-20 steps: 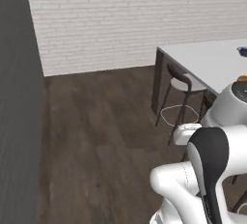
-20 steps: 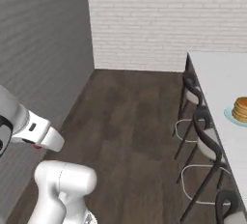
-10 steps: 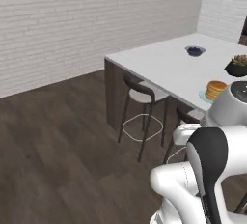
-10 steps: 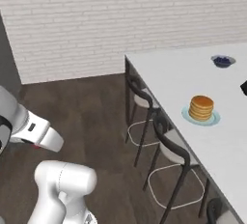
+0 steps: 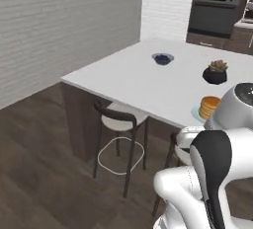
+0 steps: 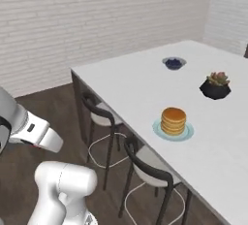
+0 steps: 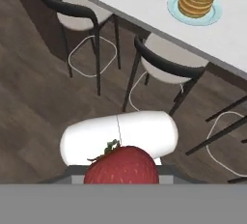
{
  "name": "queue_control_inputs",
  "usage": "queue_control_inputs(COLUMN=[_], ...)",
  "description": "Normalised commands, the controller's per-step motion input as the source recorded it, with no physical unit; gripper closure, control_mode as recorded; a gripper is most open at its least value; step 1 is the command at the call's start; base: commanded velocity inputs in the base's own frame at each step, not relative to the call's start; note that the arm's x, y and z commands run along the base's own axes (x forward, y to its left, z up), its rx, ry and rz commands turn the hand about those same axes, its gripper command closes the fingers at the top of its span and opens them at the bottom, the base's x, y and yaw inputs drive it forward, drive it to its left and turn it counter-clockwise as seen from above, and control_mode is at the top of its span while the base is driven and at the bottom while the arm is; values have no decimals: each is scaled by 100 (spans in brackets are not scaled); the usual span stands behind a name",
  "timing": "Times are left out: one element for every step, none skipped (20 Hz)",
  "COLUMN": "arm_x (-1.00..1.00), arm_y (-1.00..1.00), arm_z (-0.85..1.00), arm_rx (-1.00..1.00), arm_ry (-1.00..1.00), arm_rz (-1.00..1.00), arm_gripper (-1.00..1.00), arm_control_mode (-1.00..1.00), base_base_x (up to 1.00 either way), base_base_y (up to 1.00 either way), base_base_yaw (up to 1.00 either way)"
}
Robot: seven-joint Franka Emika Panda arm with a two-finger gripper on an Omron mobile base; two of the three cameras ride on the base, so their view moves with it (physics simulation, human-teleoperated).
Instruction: Take the strawberry from the fridge and place it on top of the pancake, located on the dining counter.
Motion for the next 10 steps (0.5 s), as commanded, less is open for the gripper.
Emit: queue_control_inputs(arm_x=[0, 0, 0, 0, 0, 0, 0, 0, 0, 0], arm_y=[0, 0, 0, 0, 0, 0, 0, 0, 0, 0], arm_z=[0, 0, 0, 0, 0, 0, 0, 0, 0, 0], arm_rx=[0, 0, 0, 0, 0, 0, 0, 0, 0, 0], arm_ry=[0, 0, 0, 0, 0, 0, 0, 0, 0, 0], arm_rz=[0, 0, 0, 0, 0, 0, 0, 0, 0, 0], arm_gripper=[100, 100, 100, 100, 100, 100, 100, 100, 100, 100], arm_control_mode=[100, 100, 100, 100, 100, 100, 100, 100, 100, 100], base_base_x=[100, 87, 66, 35, 12, 9, 10, 9, 16, 19], base_base_y=[20, 18, 9, 3, 0, 0, 0, 0, 0, 0], base_base_yaw=[-67, -73, -80, -91, -97, -98, -97, -97, -96, -95])
